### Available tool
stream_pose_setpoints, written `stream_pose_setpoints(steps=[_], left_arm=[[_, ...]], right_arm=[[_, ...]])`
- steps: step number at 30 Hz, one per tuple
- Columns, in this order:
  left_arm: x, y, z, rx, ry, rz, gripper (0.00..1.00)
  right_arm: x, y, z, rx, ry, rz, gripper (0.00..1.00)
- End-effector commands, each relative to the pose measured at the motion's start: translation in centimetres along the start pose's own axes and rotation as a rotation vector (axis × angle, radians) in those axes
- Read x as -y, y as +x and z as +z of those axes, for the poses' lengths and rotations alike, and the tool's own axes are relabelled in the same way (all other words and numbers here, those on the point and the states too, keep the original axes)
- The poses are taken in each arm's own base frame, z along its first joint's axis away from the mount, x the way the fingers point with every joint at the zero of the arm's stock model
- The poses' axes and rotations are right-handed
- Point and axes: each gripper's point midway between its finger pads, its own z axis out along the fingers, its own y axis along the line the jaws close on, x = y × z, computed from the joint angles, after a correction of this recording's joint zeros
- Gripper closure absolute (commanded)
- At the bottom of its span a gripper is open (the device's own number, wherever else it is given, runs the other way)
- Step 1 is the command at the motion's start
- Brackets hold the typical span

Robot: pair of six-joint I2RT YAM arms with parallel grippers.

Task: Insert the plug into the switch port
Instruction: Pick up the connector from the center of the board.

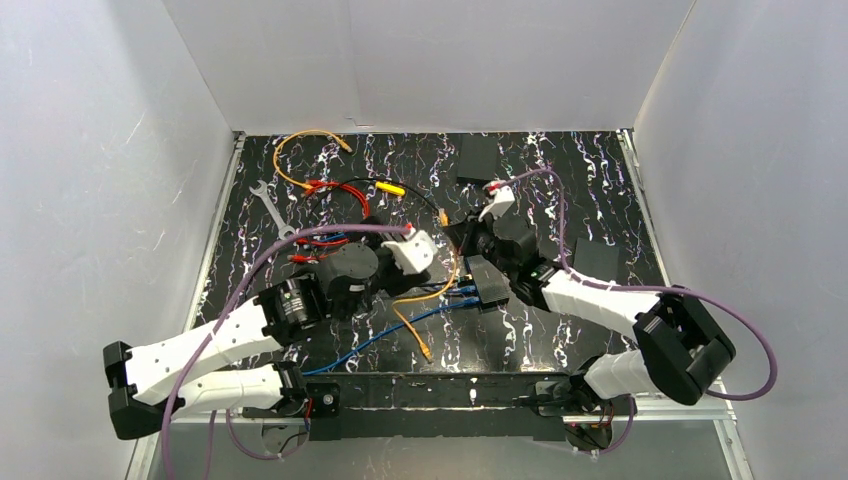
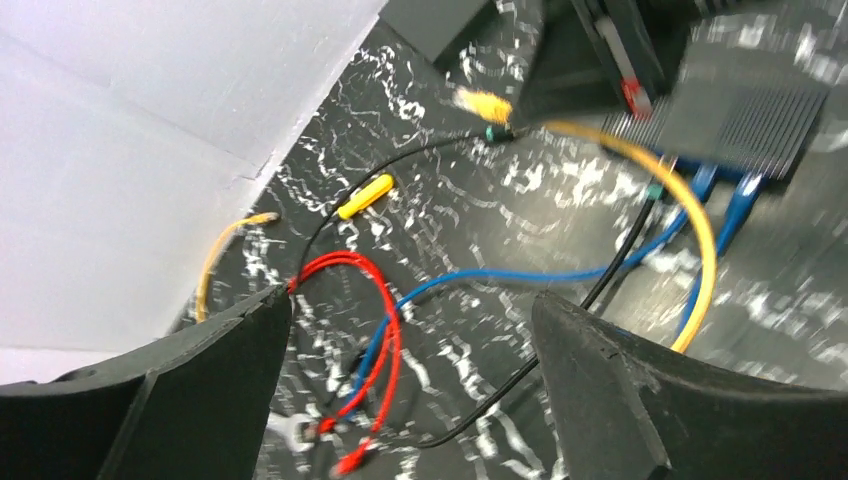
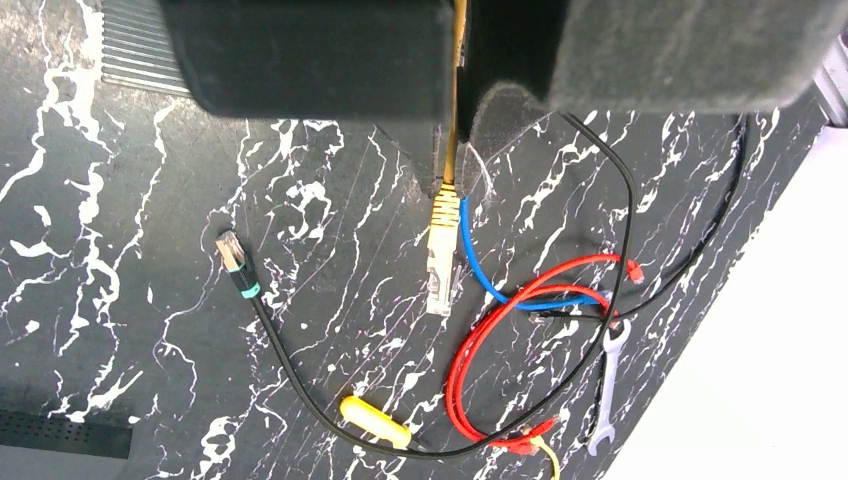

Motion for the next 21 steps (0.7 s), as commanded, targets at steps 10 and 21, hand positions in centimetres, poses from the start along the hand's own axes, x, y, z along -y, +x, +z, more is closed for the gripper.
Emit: stream_pose_setpoints(steps=[10,21], left_arm=[[0.2,-2.6,3.7,0.005,-0.161,-0.872,0.12],[3.7,-4.5,9.7,0.047,-0.035,-1.137,0.18]], right_arm=[[0.2,-3.2,-3.6,0.227,-0.032,0.065,0.99],[0.9,-2.5,-5.4,0.258,-0.039,0.082,0.99]])
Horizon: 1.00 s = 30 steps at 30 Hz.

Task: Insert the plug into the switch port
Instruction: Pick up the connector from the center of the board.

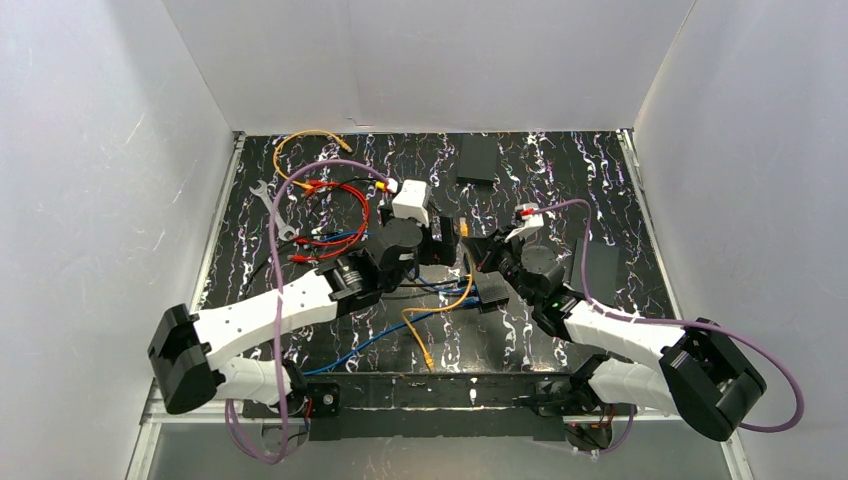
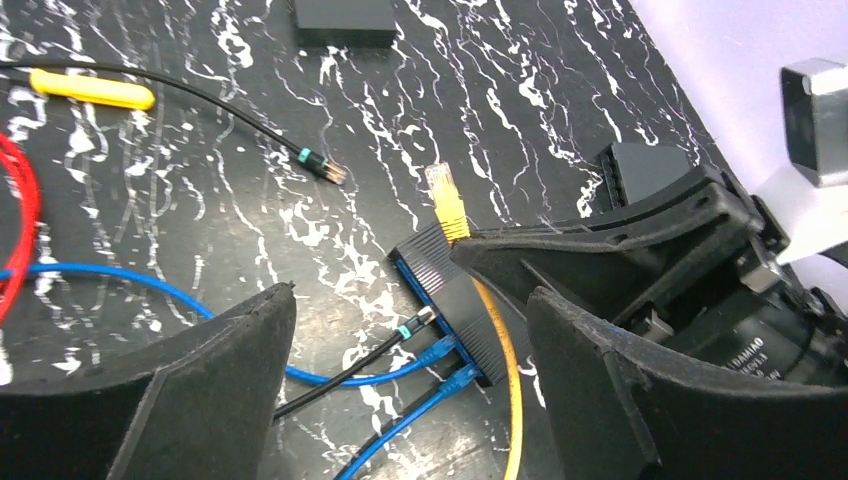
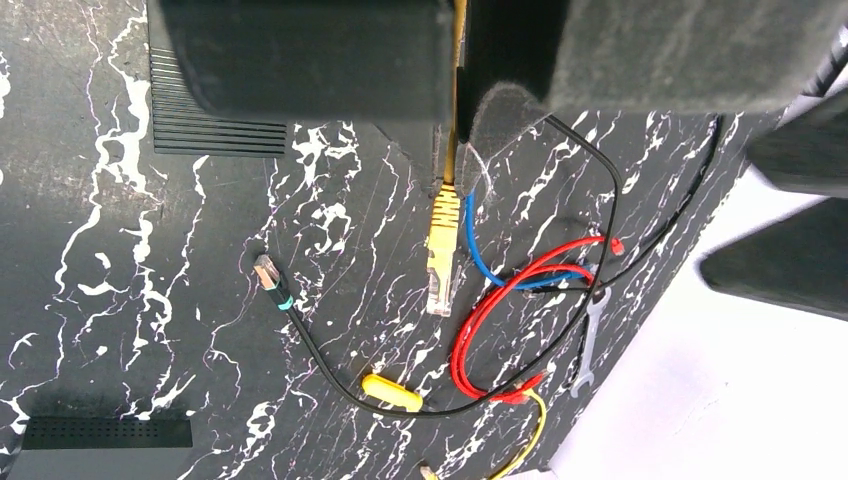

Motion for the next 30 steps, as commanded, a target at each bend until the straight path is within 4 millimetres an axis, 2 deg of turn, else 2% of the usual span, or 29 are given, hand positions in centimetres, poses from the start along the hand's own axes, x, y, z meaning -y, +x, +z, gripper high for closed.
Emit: stream_pose_setpoints(steps=[1,7,18,22,30], left_arm=[[2.4,-0.7,1.6,0.019,0.075,-0.159,0.18],[2.9,-0.1,3.1,0.038,0.085,-0.234,0.28],[0.5,0.9,4.8,0.070,0.016,-0.328,0.51],[0.4,1.4,5.1,0.041,0.039,-0.330,0.54],[1.4,2.3,5.5,-0.017,0.105,-0.296,0.57]], right_arm=[[-1.2,-2.5,-0.1,0.101,-0.039,0.021,0.99],[-2.0,-2.4,-0.2,0.106,-0.095,0.032,0.99],[-2.8,-2.3,-0.3,0.103,-0.143,0.011,0.99],[-3.3,-2.2,-0.3,0.097,-0.175,-0.001,0.99],[-3.9,-2.1,-0.2,0.084,-0.203,-0.033,0.99]])
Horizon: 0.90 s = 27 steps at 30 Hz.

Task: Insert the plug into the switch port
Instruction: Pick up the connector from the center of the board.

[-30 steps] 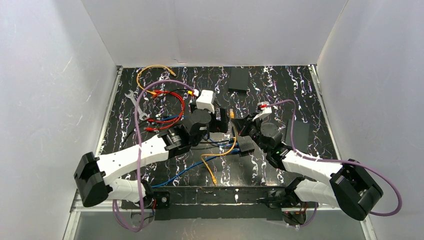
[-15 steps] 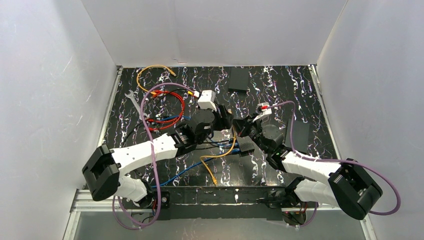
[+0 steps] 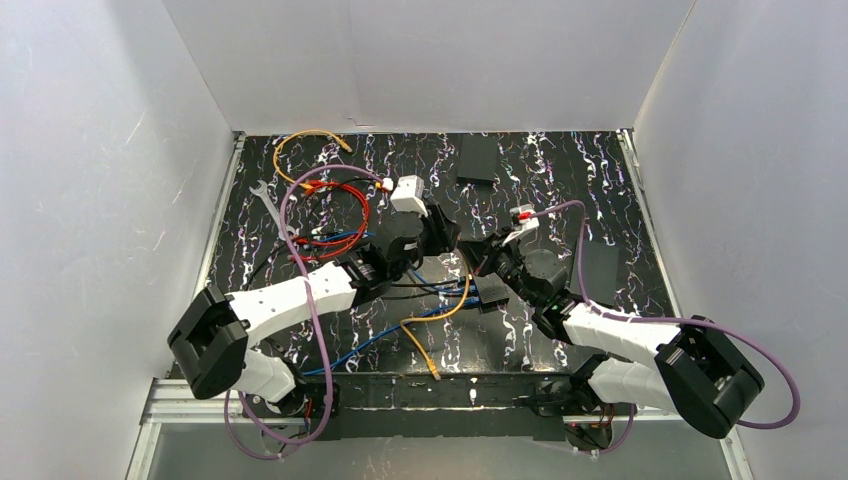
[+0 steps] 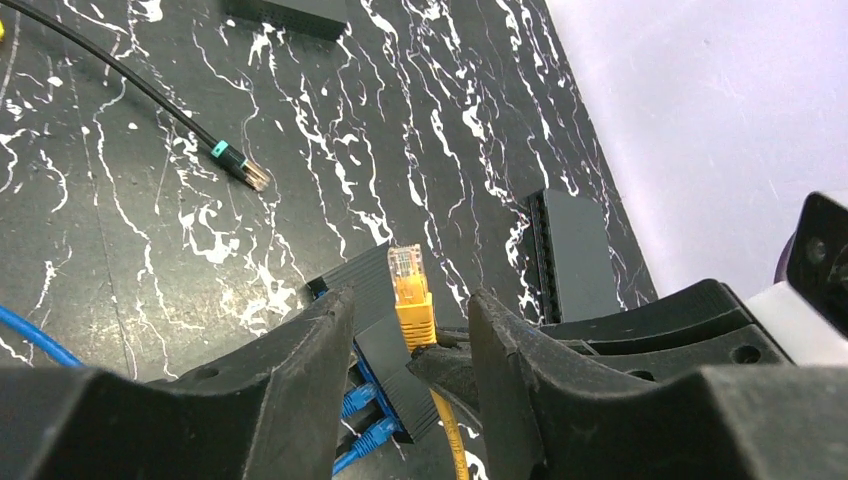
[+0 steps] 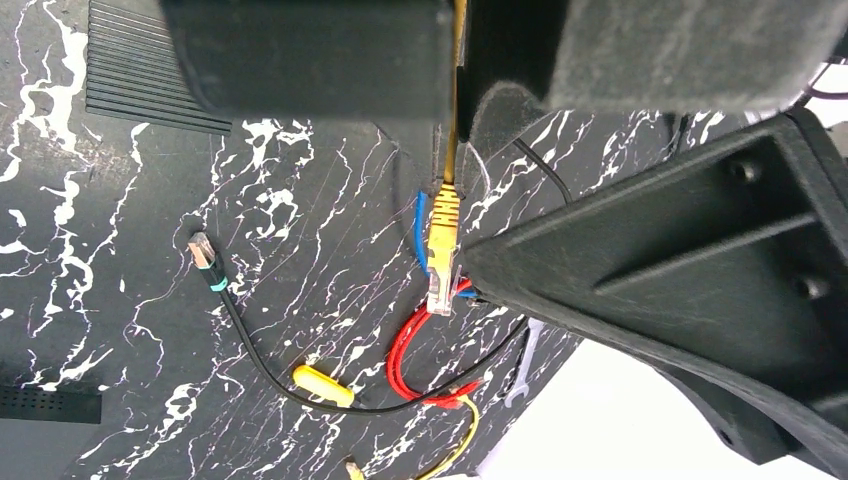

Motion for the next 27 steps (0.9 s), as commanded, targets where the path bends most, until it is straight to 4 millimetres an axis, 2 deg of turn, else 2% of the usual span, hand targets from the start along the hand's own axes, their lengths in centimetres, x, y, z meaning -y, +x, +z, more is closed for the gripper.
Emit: stream_pose_setpoints(steps=[1,6,10,20,21,27], left_arm=[[0.5,0.5,0.2,-0.027,0.038,0.015,0.57],[-0.4,1.3,0.2,-0.043,0.018,0.018,0.57],[-0.6,1.8,0.5,-0.060,0.020,0.021,0.65],[-0.9,2.4,0.6,-0.077,0.020,0.033,0.95],[-1.0,2.4,0.6,-0.078,0.020,0.046,1.00],[-2.3,2.2,-0.6,-0.078,0.040,0.238,1.00]], right_arm=[[-1.6,-2.1,0.4,0.070,-0.063,-0.031,0.99],[-1.9,-2.5,0.2,0.079,-0.079,-0.049,0.99],[-2.4,-2.5,0.2,0.073,-0.104,-0.065,0.99],[-2.8,-2.5,0.2,0.073,-0.128,-0.071,0.98],[-2.8,-2.5,0.2,0.072,-0.129,-0.073,0.95],[-2.4,-3.3,0.2,0.059,-0.089,-0.105,0.74]])
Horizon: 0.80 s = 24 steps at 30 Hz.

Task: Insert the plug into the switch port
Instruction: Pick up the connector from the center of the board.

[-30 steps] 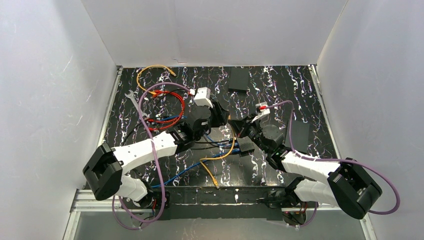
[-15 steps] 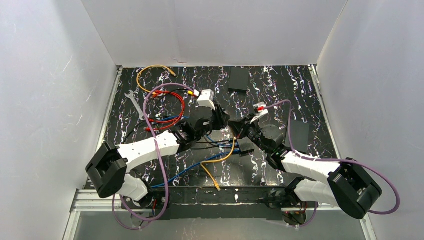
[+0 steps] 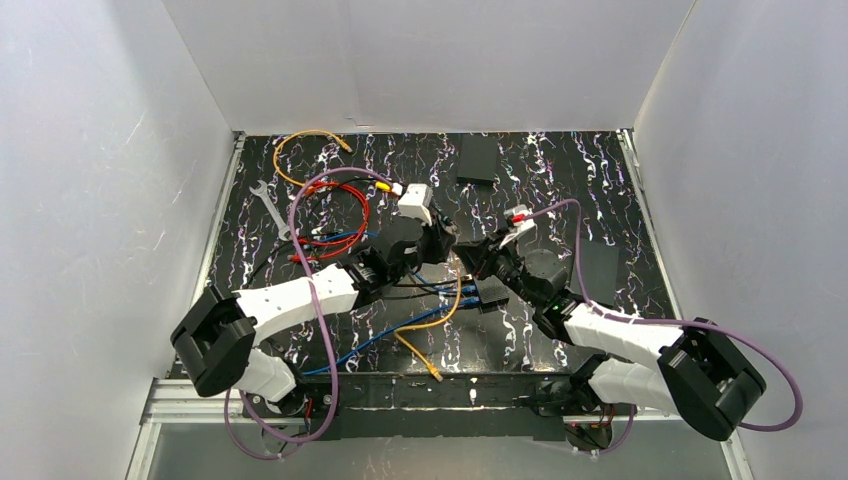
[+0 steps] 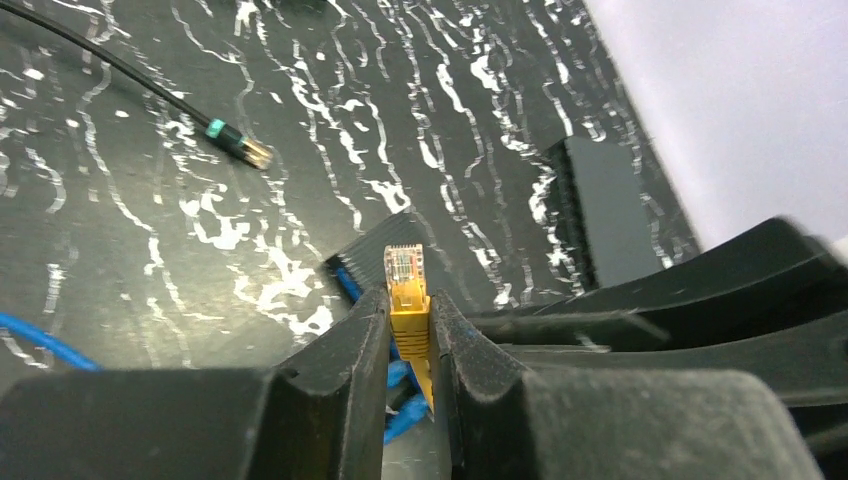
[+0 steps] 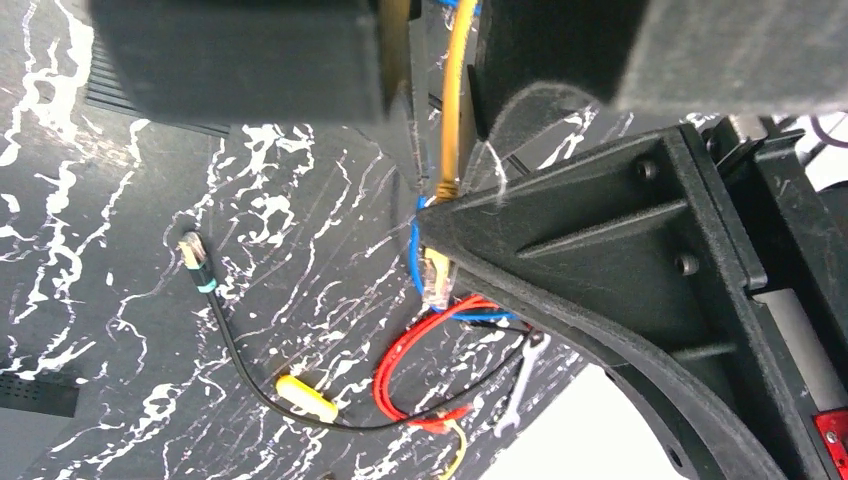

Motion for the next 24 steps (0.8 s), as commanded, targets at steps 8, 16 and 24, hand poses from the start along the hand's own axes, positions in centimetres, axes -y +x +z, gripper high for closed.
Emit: stream_pose_setpoints(steps=[8,16,24], left_arm=[[-2.7,1.1,-3.6,-0.135,0.084,0.449,1.00],[-2.5,3.0,-6.8,-0.344,0.265,0.657,1.00],[-0.6,3.5,-10.0,-0.343,0.461,0.755,1.00]], right_arm=[[-1.8,-4.9,0.3,-0.009,-0.049,-0.163,0.47],[-4.4,-2.9,-0.8,-0.172,-0.293,-0.377,0.35],[-7.1,-1.4,-2.5,-0.206,-0.517,-0.461,0.34]])
